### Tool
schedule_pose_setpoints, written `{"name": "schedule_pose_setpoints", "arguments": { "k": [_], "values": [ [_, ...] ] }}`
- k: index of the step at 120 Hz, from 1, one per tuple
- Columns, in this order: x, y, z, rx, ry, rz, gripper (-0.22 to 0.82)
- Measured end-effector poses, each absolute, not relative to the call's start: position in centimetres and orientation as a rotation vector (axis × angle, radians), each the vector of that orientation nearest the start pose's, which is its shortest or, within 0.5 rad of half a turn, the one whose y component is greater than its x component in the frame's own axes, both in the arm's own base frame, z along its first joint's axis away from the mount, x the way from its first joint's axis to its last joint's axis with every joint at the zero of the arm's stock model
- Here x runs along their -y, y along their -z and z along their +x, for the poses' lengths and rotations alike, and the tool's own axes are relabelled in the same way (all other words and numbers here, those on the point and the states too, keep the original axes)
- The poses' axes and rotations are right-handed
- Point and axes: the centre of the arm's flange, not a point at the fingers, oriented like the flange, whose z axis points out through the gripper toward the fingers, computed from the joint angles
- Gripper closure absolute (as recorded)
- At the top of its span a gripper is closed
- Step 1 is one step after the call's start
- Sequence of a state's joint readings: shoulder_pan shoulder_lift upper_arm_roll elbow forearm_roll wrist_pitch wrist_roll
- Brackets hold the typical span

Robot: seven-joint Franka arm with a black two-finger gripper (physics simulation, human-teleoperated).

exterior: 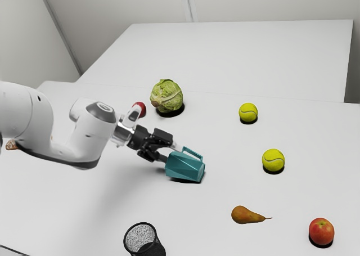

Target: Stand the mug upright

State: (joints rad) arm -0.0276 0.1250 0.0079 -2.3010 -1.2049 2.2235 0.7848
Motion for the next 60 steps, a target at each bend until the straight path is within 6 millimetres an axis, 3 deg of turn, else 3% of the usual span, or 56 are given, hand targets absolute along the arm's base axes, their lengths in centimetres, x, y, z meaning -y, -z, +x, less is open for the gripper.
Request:
{"name": "schedule_pose_setpoints", "arguments": {
  "k": [37, 60],
  "values": [
    [4.9, -27.4, 51.0, -0.017, -0.279, 2.180, 0.05],
    [5.3, -27.4, 51.0, 0.050, -0.335, 2.142, 0.31]
  ]
}}
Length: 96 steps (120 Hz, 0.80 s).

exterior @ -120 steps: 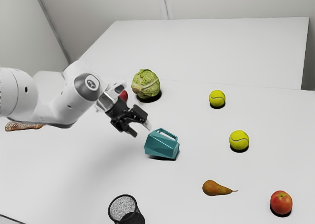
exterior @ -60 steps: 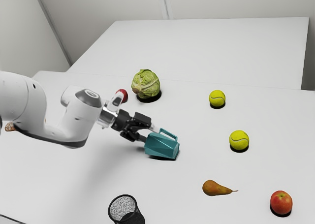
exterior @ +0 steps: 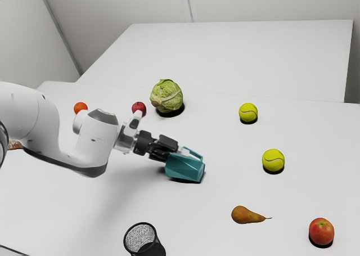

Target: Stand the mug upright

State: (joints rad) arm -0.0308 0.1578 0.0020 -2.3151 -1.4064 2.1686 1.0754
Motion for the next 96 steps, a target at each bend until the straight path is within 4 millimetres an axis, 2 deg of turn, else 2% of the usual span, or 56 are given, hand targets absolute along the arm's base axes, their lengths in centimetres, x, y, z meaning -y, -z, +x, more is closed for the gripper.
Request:
{"name": "schedule_pose_setpoints", "arguments": {
  "k": [14, 24, 35, 53, 64, 86, 96],
  "values": [
    [5.6, -27.5, 51.0, 0.096, -0.362, 2.131, 0.51],
    [5.7, -27.7, 51.0, 0.127, -0.380, 2.127, 0.62],
    [5.8, -28.0, 51.1, 0.156, -0.400, 2.124, 0.69],
    [5.9, -28.8, 51.2, 0.205, -0.437, 2.122, 0.74],
    [6.1, -30.3, 51.2, 0.243, -0.475, 2.118, 0.75],
    [6.4, -35.7, 52.4, 0.424, -0.549, 2.148, 0.76],
    [6.2, -37.4, 52.5, 0.510, -0.533, 2.197, 0.77]
  ]
}}
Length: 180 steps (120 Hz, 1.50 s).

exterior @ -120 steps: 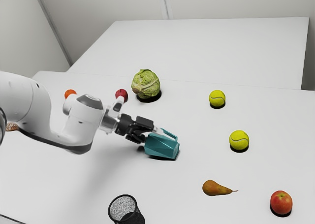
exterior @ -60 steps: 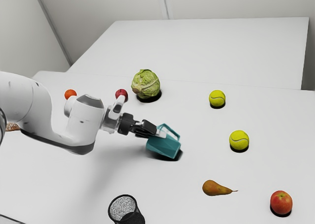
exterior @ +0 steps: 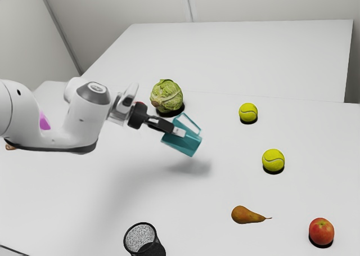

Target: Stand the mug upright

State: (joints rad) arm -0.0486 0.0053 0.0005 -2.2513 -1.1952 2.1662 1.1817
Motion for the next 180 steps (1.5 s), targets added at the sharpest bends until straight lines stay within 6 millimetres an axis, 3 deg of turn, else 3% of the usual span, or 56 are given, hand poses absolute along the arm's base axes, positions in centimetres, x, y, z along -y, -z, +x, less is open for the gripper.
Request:
{"name": "schedule_pose_setpoints", "arguments": {
  "k": [24, 50, 76, 108, 180],
  "values": [
    [5.5, -42.2, 52.9, 0.754, -0.451, 2.394, 0.77],
    [5.1, -43.6, 52.5, 0.870, -0.261, 2.646, 0.78],
    [4.8, -42.8, 51.8, 0.838, -0.119, 2.865, 0.78],
    [4.4, -39.6, 50.7, 0.682, -0.134, 3.032, 0.78],
    [4.5, -35.8, 49.2, 0.383, -0.257, 3.122, 0.77]
  ]
}}
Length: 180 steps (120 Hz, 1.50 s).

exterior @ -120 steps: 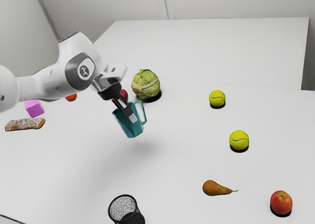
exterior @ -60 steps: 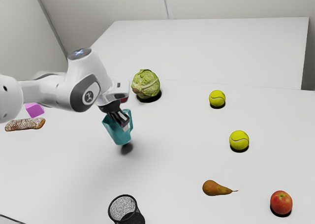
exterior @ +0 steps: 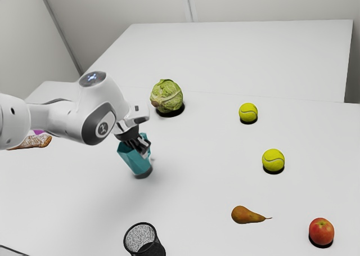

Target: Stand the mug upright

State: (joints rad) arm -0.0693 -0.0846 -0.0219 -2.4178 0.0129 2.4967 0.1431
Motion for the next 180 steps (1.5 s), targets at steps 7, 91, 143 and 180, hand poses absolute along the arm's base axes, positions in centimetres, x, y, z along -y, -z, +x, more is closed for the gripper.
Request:
{"name": "schedule_pose_setpoints", "arguments": {
  "k": [7, 91, 143, 180],
  "values": [
    [4.5, -35.6, 49.2, -0.359, 0.261, -3.095, 0.77],
    [4.8, -34.1, 49.6, -0.243, 0.270, -3.106, 0.56],
    [5.4, -38.8, 49.4, -0.238, 0.369, -3.116, 0.14],
    [6.1, -47.3, 51.3, -0.194, 0.298, -3.186, 0.05]
  ]
}}
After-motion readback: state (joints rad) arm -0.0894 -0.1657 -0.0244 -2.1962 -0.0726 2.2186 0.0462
